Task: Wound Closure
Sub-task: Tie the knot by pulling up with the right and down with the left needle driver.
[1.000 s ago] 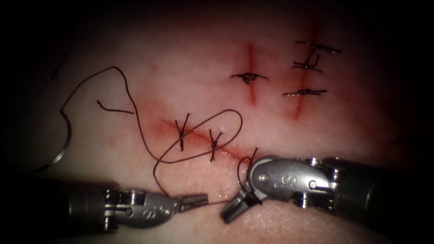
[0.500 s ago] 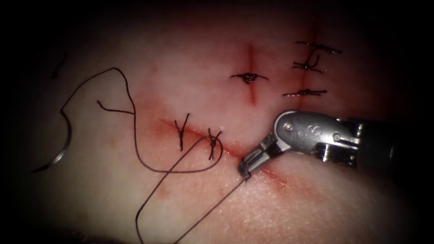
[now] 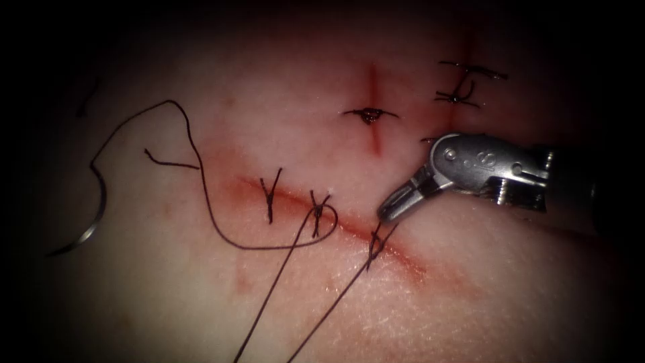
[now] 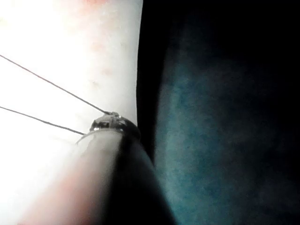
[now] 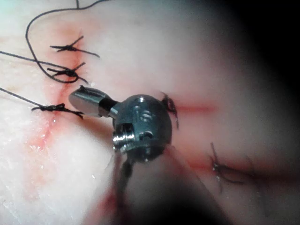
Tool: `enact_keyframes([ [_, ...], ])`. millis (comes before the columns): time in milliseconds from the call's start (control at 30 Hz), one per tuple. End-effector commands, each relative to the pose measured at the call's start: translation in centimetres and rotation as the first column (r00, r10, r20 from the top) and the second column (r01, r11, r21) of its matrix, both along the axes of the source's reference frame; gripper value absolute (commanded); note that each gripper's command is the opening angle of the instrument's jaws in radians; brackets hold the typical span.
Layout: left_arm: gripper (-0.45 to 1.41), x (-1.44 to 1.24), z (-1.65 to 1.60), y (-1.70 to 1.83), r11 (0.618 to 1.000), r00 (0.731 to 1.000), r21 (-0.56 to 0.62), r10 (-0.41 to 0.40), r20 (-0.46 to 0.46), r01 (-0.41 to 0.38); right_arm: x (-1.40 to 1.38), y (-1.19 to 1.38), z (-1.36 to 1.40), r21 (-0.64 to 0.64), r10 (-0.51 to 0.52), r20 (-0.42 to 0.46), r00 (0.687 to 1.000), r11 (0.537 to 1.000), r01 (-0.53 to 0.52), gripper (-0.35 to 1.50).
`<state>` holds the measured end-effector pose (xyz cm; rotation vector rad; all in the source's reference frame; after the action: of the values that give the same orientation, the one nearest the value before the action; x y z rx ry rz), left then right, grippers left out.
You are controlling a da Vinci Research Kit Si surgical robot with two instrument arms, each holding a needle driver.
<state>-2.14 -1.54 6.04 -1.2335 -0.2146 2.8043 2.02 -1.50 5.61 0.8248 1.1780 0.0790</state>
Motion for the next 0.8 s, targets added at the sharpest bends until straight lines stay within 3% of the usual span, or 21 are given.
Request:
enact_keyframes([
  [33, -0.45, 0.00, 0.02, -0.11, 1.000, 1.000, 0.014, 0.021, -0.003, -0.021, 0.08, 0.06, 0.04, -0.005, 0.004, 0.000, 1.000, 1.000, -0.004, -0.35],
  [100, -0.45, 0.09, -0.05, -0.26, 0.994, 0.996, 0.059, 0.088, -0.001, -0.088, 0.07, 0.08, 0.06, -0.020, 0.014, 0.003, 1.000, 1.000, -0.014, -0.35],
  [333, -0.45, 0.20, -0.12, -0.48, 0.977, 0.988, 0.146, 0.150, 0.033, -0.153, 0.04, 0.26, 0.14, -0.129, 0.136, 0.079, 0.988, 0.984, -0.125, -0.35],
  [567, -0.45, 0.08, -0.03, -0.67, 0.957, 0.975, 0.187, 0.216, 0.047, -0.221, 0.02, 0.31, 0.20, -0.234, 0.205, 0.185, 0.961, 0.959, -0.160, -0.35],
  [800, -0.45, -0.09, -0.10, -0.55, 0.956, 0.972, 0.179, 0.223, 0.079, -0.234, 0.02, 0.32, 0.11, -0.225, 0.234, 0.160, 0.959, 0.955, -0.195, -0.35],
])
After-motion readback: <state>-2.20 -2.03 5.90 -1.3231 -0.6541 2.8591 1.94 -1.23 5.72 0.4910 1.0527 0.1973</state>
